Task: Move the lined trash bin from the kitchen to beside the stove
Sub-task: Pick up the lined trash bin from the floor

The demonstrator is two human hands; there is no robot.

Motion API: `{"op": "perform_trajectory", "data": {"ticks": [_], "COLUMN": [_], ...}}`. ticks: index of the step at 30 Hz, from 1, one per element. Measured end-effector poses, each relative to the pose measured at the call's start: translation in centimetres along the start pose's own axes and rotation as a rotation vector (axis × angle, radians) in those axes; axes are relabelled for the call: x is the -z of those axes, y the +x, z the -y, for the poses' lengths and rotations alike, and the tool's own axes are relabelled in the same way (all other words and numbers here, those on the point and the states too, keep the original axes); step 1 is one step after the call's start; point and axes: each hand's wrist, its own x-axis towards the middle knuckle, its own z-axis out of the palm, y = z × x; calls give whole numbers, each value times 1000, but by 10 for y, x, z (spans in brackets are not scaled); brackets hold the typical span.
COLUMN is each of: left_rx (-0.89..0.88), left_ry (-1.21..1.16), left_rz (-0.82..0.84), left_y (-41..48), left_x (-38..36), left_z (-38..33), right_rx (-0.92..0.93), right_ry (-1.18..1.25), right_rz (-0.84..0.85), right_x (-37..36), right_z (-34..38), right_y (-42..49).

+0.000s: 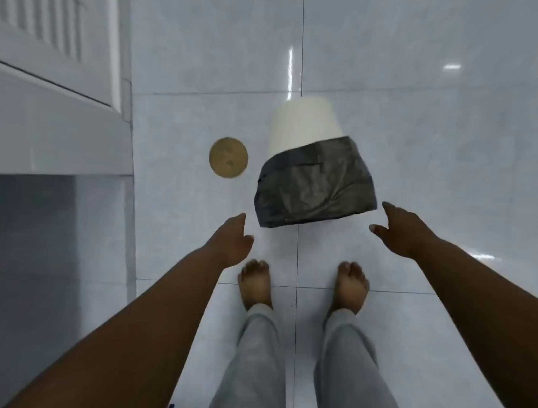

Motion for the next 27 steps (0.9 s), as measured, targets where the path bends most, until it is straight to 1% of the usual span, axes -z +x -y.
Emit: {"op": "perform_trajectory", "data": {"ticks": [3,5,7,9,13,15,17,20,23,27], "left_rx": [24,27,27,23,-12,-55,-109,-169,-209,-242], "left_ry": [-89,-196,-269,-312,-415,-446,-465,-493,-515,-559], "left_rz": [2,28,10,-87,-354,-441,-478,-488,-533,-475], "left_y": [25,30,27,21,5,0,-3,-5,0,13], "left_x": [-15,-24,-32,-35,-18,-6,6,22,41,59], "left_z": [-7,-15,-19,-19,-21,-25,-33,-47,-57,-61], "right_rx": [72,62,70,82,106,100,83,57,75,103], "right_ry": [132,188,202,191,181,167,164,160,158,169], "right_rz": [-137,-218,-298,-384,-576,-642,-658,-643,-648,-598], "right_x": [-15,-22,-24,-18,15,34,50,67,82,95], "right_z": [7,12,13,16,36,48,58,66,72,76], "right_y": [22,26,24,15,-6,-10,-8,0,10,23]}}
